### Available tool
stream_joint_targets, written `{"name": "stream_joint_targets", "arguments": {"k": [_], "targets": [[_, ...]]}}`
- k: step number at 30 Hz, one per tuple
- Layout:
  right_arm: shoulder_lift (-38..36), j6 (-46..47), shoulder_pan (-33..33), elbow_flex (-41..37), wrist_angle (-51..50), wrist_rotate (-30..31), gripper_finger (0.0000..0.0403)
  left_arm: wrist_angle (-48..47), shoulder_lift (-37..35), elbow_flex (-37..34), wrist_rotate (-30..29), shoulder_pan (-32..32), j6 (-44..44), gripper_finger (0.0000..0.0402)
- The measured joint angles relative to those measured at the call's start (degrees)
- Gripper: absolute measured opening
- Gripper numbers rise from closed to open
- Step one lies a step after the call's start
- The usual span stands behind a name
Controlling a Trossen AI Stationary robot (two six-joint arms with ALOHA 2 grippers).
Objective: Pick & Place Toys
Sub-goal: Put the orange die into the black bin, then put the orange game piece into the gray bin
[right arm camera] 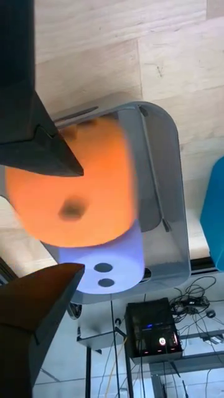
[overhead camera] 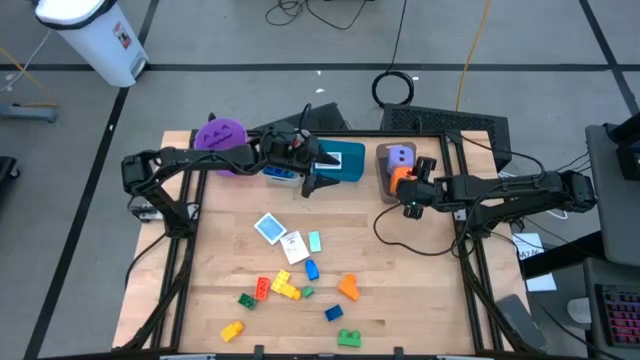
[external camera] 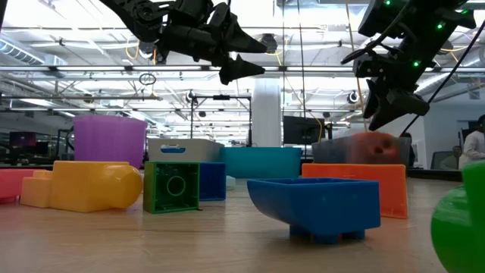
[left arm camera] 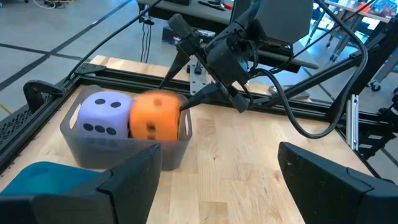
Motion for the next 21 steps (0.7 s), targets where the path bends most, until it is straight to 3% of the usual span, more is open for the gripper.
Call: {"name": "stream_joint_targets", "arguments": {"k": [8,15,21], "targets": [[-0.02,-2.22,0.0,0.0,1.06,0.04,0.0227,0.02,0.0,0.0,0.0,0.0,0.06,0.0326],[-2.24,-6.89,0.02,-0.02,9.45,0.02,0.0225,0.18,-2.12,-0.02,-0.06,0.9,3.12,0.0326],[-5.12,-8.09,0.04,-0.02,18.57,-0.17,0.022,-10.54,-10.19,-0.02,-0.56,3.62,7.92,0.0326]]}}
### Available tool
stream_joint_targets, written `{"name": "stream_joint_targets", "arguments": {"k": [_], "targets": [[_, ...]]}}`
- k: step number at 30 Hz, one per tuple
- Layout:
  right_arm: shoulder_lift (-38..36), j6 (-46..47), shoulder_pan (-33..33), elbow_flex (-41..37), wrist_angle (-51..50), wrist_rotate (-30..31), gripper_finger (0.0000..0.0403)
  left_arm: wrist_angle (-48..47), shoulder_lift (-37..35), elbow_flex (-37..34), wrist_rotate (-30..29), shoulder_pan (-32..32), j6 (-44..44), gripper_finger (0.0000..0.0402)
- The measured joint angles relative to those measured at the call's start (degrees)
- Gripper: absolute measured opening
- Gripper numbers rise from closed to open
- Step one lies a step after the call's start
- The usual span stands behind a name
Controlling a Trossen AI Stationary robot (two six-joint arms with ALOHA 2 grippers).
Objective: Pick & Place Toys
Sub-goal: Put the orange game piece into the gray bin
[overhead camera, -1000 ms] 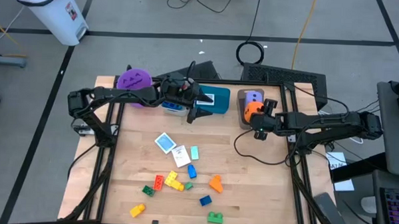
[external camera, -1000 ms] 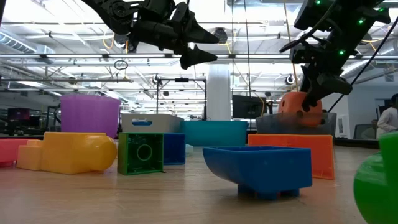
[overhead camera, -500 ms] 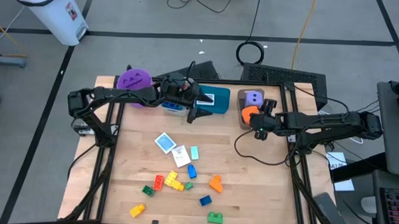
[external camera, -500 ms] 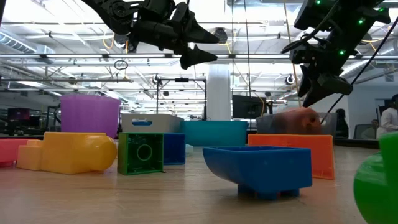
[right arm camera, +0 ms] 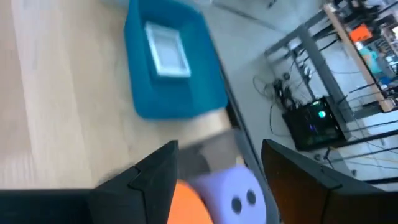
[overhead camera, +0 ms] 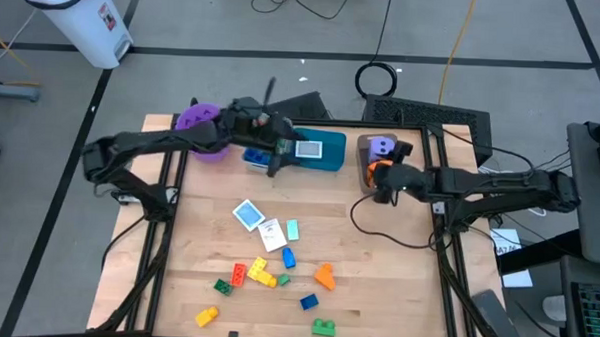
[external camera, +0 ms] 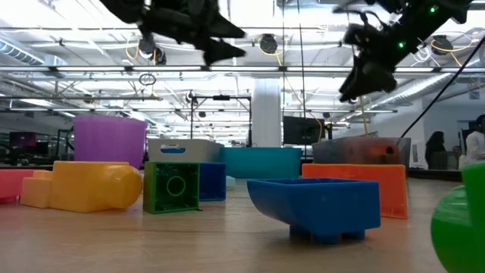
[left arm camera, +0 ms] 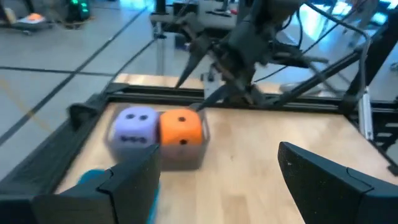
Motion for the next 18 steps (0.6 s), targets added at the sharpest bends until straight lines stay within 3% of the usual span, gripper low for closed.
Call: {"name": "stream_joint_targets", "arguments": {"k": [6,9,13,18], "targets": [[-0.7,6.38,0.03,0.0,7.02,-8.98,0.0222,-17.17,-11.67,-0.05,-4.5,1.67,3.86,0.0326],[-0.32,9.98,0.04,0.0,9.97,-16.65,0.022,-17.74,-15.69,-2.33,-4.86,0.69,4.43,0.0326],[0.55,15.28,0.26,0.0,14.05,-23.97,0.0216,-7.57,-18.63,-11.19,-4.14,-1.57,3.03,0.0326],[3.14,17.45,2.19,0.0,20.4,-25.47,0.0216,19.93,-17.8,-26.16,-4.55,-4.79,-2.7,0.0326]]}}
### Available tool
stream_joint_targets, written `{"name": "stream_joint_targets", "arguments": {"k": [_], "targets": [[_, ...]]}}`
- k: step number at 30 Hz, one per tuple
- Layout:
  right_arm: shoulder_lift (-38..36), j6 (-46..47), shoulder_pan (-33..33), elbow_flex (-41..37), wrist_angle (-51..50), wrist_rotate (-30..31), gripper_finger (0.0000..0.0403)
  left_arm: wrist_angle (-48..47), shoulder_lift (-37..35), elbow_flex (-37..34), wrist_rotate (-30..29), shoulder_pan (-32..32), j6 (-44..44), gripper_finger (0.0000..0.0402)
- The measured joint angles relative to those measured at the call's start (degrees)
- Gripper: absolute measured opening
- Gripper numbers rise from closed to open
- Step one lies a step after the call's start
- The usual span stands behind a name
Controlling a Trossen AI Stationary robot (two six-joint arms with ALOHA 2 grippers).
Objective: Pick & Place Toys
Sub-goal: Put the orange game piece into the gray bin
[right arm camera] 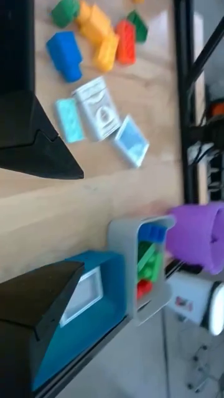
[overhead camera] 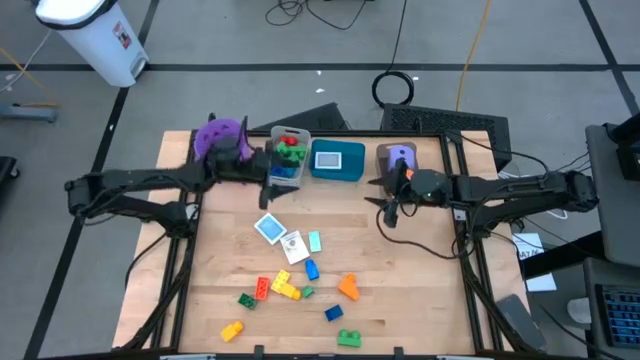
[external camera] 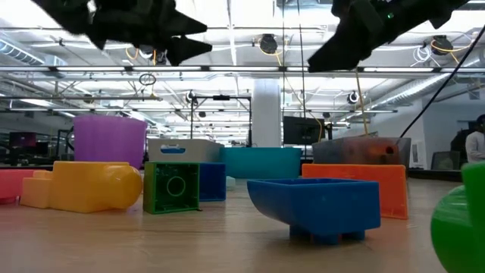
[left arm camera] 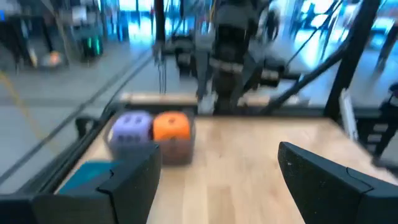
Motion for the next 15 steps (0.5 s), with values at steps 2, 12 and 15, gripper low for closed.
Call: {"name": "stream_joint_targets", "arguments": {"k": [2,12,15], "targets": [[1.5,0.02,1.23,-0.02,3.01,-0.02,0.0216,11.38,1.82,-4.61,-0.85,-1.92,-2.03,0.0326],[12.06,-1.01,8.42,-0.02,16.14,-0.02,0.0211,28.59,5.37,-7.87,-10.82,-14.37,-0.7,0.0326],[15.47,-1.01,10.82,-0.02,19.39,-0.02,0.021,29.19,5.39,-6.62,-11.63,-17.66,-0.74,0.0326]]}}
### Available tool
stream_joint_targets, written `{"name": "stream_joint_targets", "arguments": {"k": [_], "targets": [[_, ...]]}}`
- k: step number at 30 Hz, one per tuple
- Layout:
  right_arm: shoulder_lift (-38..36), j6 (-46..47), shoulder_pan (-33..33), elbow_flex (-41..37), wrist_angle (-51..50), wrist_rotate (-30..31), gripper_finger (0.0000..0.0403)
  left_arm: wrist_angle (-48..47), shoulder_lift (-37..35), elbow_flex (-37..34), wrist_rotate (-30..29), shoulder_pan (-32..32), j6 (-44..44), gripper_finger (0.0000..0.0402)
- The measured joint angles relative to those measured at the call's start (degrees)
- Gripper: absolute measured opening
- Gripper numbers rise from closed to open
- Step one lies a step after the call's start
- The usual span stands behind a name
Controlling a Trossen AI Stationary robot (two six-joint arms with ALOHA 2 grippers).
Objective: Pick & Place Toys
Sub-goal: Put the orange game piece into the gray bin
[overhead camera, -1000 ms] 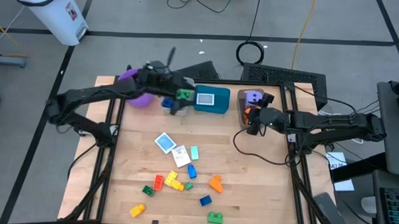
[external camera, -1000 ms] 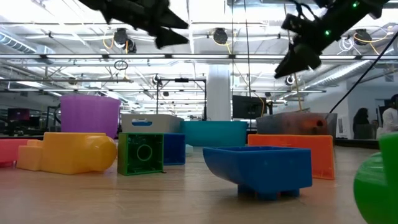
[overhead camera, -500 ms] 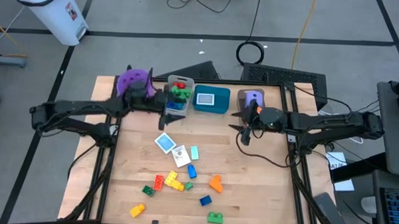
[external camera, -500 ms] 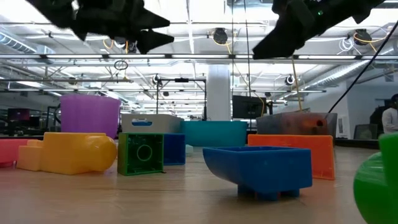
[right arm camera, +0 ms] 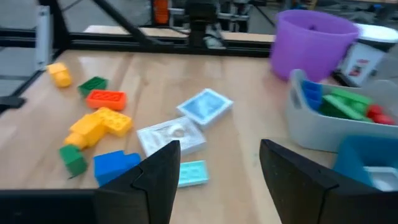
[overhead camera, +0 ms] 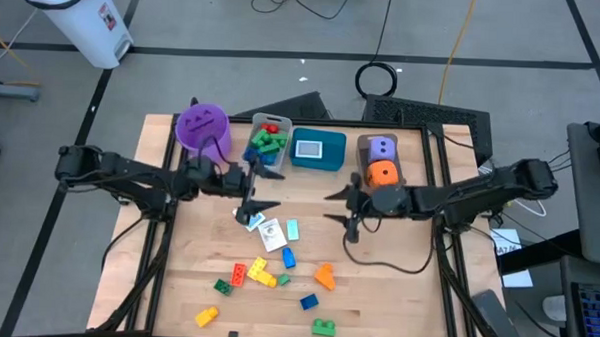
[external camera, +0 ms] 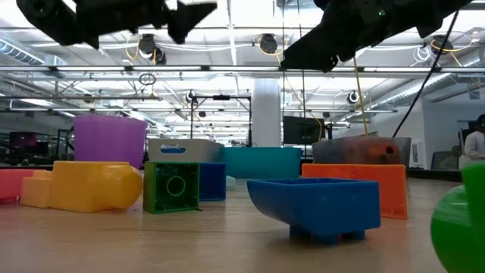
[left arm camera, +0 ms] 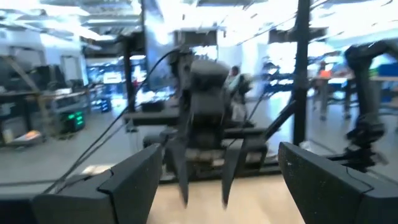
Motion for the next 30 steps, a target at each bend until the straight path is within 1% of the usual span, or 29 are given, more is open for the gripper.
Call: {"name": "stream_joint_targets", "arguments": {"k": [5,8,12,15,16,18,20,23,25,26,30], "targets": [[4.79,2.75,4.07,0.0,4.28,0.0,0.021,-0.34,1.27,0.88,-0.02,-4.5,-2.99,0.0326],[6.91,2.21,5.52,-0.02,6.32,-0.13,0.021,-0.88,2.89,0.88,-0.05,-6.72,-4.24,0.0326],[9.83,1.73,6.62,0.02,11.44,-0.22,0.021,-5.48,5.73,0.88,-0.27,-10.1,-4.85,0.0326],[12.02,0.53,6.54,0.0,16.2,-4.27,0.021,-9.38,8.67,0.86,-0.82,-14.08,-5.85,0.0326],[12.79,0.46,6.34,0.0,17.77,-5.73,0.021,-9.86,9.93,0.86,-1.96,-15.61,-6.38,0.0326],[14.06,0.36,6.06,0.0,20.76,-8.06,0.021,-10.39,12.22,0.86,-6.28,-19.06,-7.44,0.0326],[14.71,0.21,5.71,0.0,22.58,-8.96,0.021,-10.01,14.35,0.86,-13.07,-22.29,-7.16,0.0326],[14.7,0.27,5.25,0.0,22.88,-8.87,0.021,-9.99,16.04,0.86,-24.42,-25.8,-3.3,0.0326],[14.7,0.38,5.02,0.0,22.73,-8.84,0.021,-10.02,16.13,0.86,-29.55,-26.99,-0.34,0.0326],[14.72,0.37,5.04,0.01,22.73,-8.82,0.021,-9.93,16.1,0.86,-30.71,-27.29,0.49,0.0326],[14.7,1.48,5.07,1.89,19.18,-8.85,0.021,-10.41,15.79,0.86,-30.93,-27.09,0.73,0.0326]]}}
